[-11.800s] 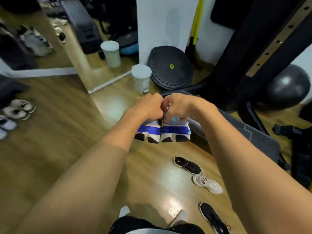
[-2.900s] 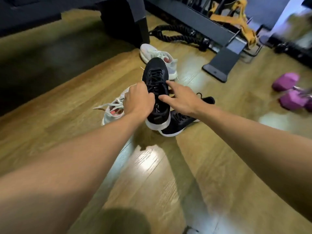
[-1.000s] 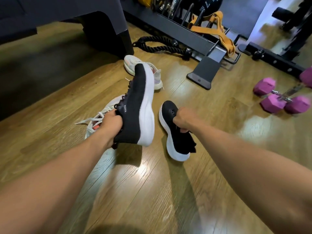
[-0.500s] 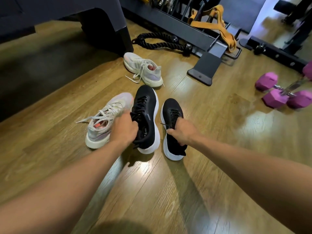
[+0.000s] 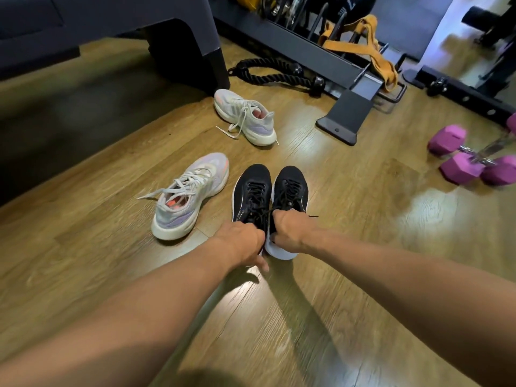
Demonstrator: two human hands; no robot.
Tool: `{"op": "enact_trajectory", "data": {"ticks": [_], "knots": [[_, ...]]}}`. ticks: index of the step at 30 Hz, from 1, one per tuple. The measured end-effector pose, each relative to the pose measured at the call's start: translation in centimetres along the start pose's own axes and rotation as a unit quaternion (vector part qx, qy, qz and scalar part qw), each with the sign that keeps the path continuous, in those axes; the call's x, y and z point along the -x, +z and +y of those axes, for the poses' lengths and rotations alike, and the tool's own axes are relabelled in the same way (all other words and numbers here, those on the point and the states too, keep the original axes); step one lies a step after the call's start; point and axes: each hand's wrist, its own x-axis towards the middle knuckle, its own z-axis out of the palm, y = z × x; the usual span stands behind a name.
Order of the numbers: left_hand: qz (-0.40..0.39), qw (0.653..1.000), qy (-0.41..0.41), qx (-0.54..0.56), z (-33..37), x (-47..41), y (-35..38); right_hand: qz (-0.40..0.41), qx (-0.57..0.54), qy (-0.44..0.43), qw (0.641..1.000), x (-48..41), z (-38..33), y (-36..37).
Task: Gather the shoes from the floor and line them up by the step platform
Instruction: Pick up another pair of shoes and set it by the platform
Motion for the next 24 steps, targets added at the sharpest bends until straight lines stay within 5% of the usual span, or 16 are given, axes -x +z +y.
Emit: {"op": "enact_trajectory", "data": {"ticks": [3, 10, 16, 20, 24], "knots": [[-0.019, 1.000, 0.007, 0.000, -0.3, 0.2, -0.8, 0.048, 0.022, -0.005, 0.999, 0.0, -1.4, 0.7], [0.133, 0.980, -0.036, 0.143, -1.8, 2.6, -7.7, 0.109, -0.049, 0.029, 0.992, 0.3, -2.5, -6.5], [0.114, 0.958, -0.106, 0.241, 0.1, 12.3, -14.0, 0.005, -0.003, -0.014, 1.000, 8.0, -7.8, -15.6], [0.036, 0.935, -0.157, 0.315, 0.8, 22.3, -22.6, -0.051, -0.014, -0.048, 0.997, 16.6, -13.1, -25.3], [0.058, 0.915, -0.209, 0.341, 1.5, 34.8, -32.9, -0.073, -0.025, -0.087, 0.993, 26.6, -18.9, -37.0]]}}
